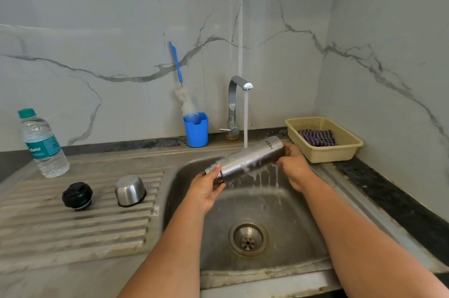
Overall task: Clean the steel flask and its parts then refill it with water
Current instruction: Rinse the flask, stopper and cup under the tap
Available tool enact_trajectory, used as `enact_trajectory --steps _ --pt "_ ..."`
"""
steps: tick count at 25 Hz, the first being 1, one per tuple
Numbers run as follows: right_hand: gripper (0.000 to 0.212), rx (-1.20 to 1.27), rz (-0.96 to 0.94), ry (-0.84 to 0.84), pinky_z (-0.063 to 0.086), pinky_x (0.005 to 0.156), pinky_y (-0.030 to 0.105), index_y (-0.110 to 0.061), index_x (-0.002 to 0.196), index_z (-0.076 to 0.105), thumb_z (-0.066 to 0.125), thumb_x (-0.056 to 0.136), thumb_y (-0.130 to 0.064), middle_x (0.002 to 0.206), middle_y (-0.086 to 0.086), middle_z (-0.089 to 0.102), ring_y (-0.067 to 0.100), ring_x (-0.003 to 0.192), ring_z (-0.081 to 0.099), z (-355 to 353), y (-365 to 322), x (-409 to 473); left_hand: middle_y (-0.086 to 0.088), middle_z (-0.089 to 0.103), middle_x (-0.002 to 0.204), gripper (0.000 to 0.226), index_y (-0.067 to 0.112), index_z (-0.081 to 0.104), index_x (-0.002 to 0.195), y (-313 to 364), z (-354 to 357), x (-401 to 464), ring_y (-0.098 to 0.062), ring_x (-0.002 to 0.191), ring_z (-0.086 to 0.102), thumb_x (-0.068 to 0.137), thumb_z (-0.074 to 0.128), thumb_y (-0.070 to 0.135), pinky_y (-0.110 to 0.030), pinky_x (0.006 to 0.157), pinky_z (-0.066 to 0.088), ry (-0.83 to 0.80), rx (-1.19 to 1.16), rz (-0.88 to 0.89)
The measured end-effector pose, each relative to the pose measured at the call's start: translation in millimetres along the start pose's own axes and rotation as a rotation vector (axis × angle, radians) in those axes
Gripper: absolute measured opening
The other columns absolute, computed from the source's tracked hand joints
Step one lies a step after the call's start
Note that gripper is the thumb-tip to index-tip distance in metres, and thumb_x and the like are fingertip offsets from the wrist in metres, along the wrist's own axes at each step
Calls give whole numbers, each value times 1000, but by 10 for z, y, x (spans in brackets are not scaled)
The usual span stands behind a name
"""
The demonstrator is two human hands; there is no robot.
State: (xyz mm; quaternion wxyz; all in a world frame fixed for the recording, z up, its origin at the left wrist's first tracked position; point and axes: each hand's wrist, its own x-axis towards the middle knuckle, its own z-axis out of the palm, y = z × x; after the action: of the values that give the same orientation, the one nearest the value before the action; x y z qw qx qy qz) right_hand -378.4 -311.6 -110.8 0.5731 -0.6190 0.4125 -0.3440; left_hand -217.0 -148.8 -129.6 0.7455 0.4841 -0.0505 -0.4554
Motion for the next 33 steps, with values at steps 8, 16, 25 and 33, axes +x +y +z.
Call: enact_trajectory --steps 8,16,25,33 --pt "85 -570 -290 20 17 119 42 -24 155 3 54 89 -6 160 7 13 30 145 18 71 -22 17 -22 61 120 35 0 57 118 18 13 30 -33 114 61 91 67 19 -45 98 53 15 -79 73" --pt "82 -1208 -1037 -112 -8 118 39 -17 153 11 51 83 -2 159 4 14 20 149 4 833 12 -355 -16 68 108 27 3 61 112 33 90 1 -24 92 68 92 68 20 -32 70 60 123 60 301" --pt "77 -1162 -1015 -128 -8 119 42 -13 153 6 44 87 -5 160 7 10 21 149 -3 957 72 -322 -16 67 112 31 4 61 112 71 44 52 -25 96 68 89 71 22 -36 78 60 166 54 317" --pt "77 -1124 -844 -54 -2 120 42 -10 149 19 53 82 2 154 12 23 27 146 12 807 43 -273 -17 67 115 37 4 61 119 46 23 54 -25 96 69 87 74 19 -30 70 61 107 160 344"
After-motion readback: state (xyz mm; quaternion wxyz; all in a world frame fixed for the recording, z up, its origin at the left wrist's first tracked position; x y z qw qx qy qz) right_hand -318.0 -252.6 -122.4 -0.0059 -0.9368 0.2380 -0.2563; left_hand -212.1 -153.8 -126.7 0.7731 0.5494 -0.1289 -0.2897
